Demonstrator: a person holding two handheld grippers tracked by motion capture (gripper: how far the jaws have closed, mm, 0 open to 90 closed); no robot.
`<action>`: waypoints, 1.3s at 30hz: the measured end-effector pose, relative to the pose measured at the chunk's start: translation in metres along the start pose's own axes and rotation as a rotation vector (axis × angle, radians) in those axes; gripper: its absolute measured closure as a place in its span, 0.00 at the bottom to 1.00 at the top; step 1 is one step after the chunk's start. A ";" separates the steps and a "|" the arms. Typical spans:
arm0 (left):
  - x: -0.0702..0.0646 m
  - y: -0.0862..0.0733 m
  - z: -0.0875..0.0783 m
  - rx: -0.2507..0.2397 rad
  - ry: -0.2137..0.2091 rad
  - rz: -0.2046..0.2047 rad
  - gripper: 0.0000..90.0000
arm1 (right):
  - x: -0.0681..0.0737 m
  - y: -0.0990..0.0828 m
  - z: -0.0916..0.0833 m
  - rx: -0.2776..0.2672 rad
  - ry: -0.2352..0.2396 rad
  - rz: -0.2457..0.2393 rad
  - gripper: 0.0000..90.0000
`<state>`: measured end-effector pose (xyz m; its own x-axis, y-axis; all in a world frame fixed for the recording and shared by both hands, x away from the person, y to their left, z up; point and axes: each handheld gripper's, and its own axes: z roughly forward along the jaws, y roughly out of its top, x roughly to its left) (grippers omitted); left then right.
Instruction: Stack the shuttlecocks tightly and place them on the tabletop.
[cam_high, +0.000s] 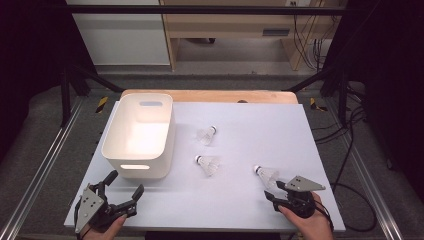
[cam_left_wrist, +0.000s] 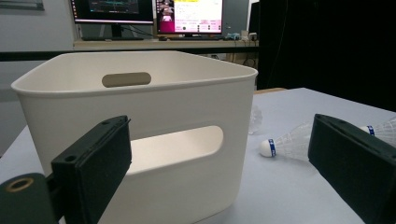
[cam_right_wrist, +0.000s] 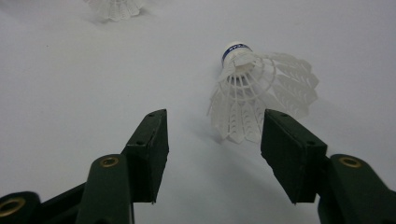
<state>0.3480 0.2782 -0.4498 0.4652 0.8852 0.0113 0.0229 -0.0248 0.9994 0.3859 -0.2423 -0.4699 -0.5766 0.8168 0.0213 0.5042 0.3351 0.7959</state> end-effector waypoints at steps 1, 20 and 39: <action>0.000 0.000 0.000 0.000 0.000 -0.001 0.07 | 0.000 0.000 0.000 0.000 0.000 0.000 0.47; 0.005 -0.002 0.009 0.028 -0.054 -0.036 0.05 | 0.000 0.024 0.030 0.088 0.012 -0.018 0.66; 0.007 -0.004 0.010 0.015 -0.037 -0.028 0.06 | -0.002 0.028 0.033 0.126 -0.004 -0.047 0.92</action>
<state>0.3597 0.2799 -0.4540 0.4965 0.8679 -0.0181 0.0491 -0.0073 0.9988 0.4223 -0.2190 -0.4678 -0.5988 0.8007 -0.0171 0.5534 0.4291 0.7139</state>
